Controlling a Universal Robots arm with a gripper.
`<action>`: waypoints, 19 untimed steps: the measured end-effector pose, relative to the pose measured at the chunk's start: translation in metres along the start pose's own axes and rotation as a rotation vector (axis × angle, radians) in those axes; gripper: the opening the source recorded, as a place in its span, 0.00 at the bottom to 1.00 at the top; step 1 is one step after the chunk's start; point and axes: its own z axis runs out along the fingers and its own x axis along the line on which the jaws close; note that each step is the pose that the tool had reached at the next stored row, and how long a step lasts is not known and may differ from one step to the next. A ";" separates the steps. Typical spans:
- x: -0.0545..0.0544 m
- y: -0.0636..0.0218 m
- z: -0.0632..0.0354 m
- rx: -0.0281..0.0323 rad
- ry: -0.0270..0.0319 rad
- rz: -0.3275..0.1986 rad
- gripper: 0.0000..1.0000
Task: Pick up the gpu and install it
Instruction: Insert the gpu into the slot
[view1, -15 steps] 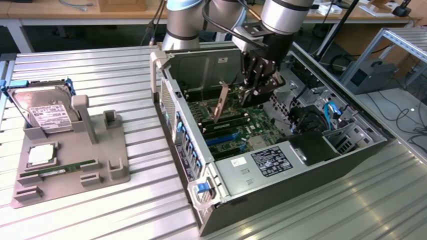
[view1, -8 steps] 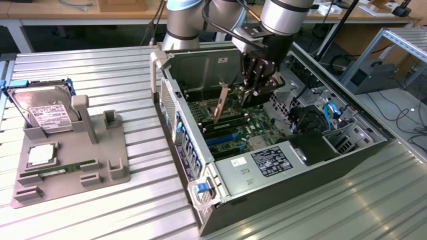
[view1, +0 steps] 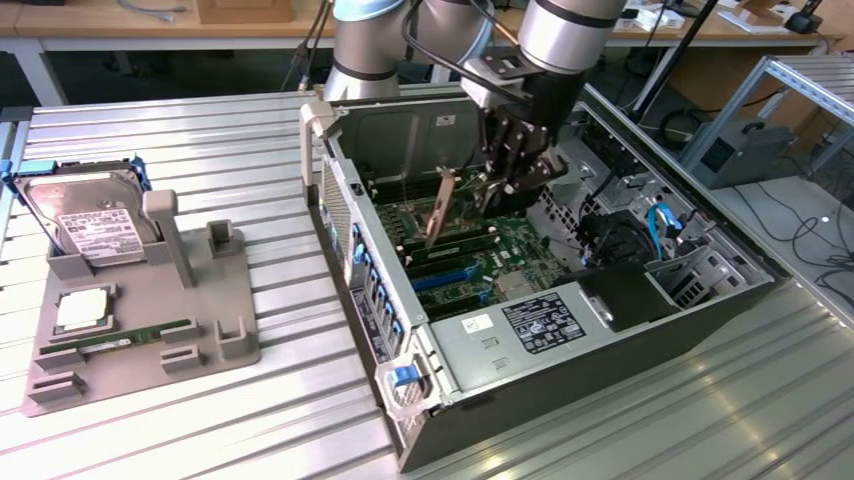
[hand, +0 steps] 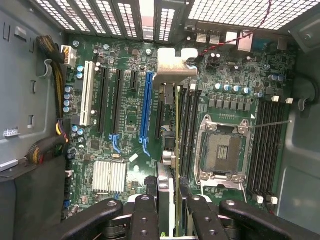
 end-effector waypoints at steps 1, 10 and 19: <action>0.000 0.0004 0.0003 0.0000 0.0000 0.000 0.27; 0.003 0.0036 0.0029 -0.0001 0.0001 0.000 0.27; 0.004 0.0066 0.0059 0.0000 0.0000 0.000 0.27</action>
